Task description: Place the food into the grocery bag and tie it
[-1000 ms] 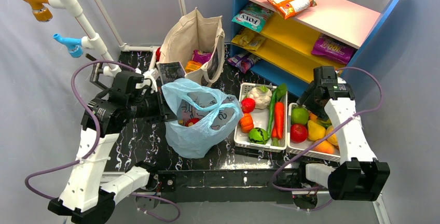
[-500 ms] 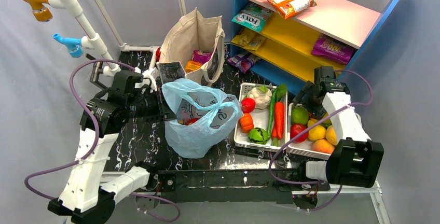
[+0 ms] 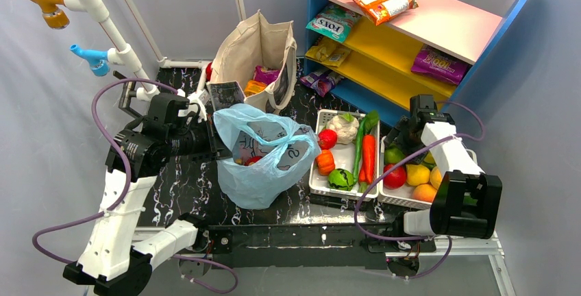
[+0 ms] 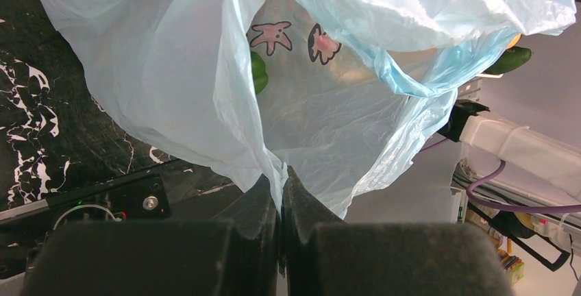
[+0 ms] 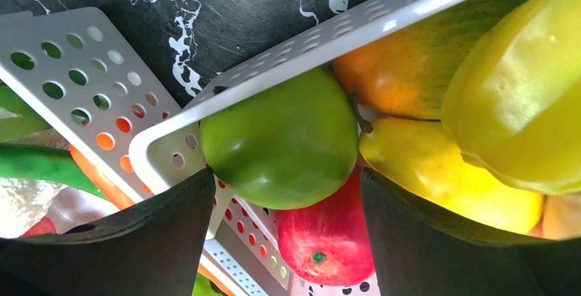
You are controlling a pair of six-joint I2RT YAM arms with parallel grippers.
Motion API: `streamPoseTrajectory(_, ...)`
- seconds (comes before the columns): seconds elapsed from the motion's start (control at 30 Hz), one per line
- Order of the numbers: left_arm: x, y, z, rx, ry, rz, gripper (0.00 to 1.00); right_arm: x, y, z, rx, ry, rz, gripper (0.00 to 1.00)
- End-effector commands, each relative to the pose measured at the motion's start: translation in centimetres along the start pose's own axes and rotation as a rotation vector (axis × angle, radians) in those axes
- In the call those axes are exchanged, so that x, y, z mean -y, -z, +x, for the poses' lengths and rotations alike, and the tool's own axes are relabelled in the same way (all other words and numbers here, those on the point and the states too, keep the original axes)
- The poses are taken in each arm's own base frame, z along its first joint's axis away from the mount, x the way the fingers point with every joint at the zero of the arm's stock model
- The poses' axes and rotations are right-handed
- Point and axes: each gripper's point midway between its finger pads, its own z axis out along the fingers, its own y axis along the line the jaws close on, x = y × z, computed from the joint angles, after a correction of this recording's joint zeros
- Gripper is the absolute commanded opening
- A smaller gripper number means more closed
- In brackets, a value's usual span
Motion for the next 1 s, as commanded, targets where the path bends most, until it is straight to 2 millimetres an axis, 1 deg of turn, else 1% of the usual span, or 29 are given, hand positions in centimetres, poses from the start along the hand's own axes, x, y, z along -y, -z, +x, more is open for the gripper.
streamPoseTrajectory(0.0,-0.1,0.5,0.2,0.0,-0.014,-0.01,0.0,0.1,-1.3,-0.5,0.013,0.002,0.004,0.83)
streamPoseTrajectory(0.23,-0.1,0.3,0.1,-0.002,-0.012,-0.009,0.0,-0.3,-2.6,-1.0,-0.002,0.007,0.002,0.78)
streamPoseTrajectory(0.33,-0.2,0.4,0.1,0.0,-0.01,-0.014,0.0,-0.3,-2.6,-1.2,-0.009,0.014,0.011,0.71)
streamPoseTrajectory(0.4,-0.2,0.4,0.2,0.002,-0.007,-0.016,0.0,-0.5,-2.4,-1.2,-0.006,0.013,0.002,0.62)
streamPoseTrajectory(0.5,-0.3,0.5,0.2,0.007,-0.003,-0.022,0.0,-0.8,-1.9,-1.4,-0.002,0.009,-0.016,0.48)
streamPoseTrajectory(0.63,-0.4,0.6,0.3,0.006,0.001,-0.022,0.0,-1.1,-0.8,-1.5,0.006,-0.003,-0.035,0.33)
streamPoseTrajectory(0.7,-0.3,0.5,0.3,0.004,0.001,-0.02,0.0,-1.3,0.0,-1.9,0.023,-0.003,-0.045,0.28)
streamPoseTrajectory(0.97,0.0,0.2,0.3,-0.006,0.003,0.001,0.0,-1.6,2.9,-3.1,0.081,0.007,-0.074,0.15)
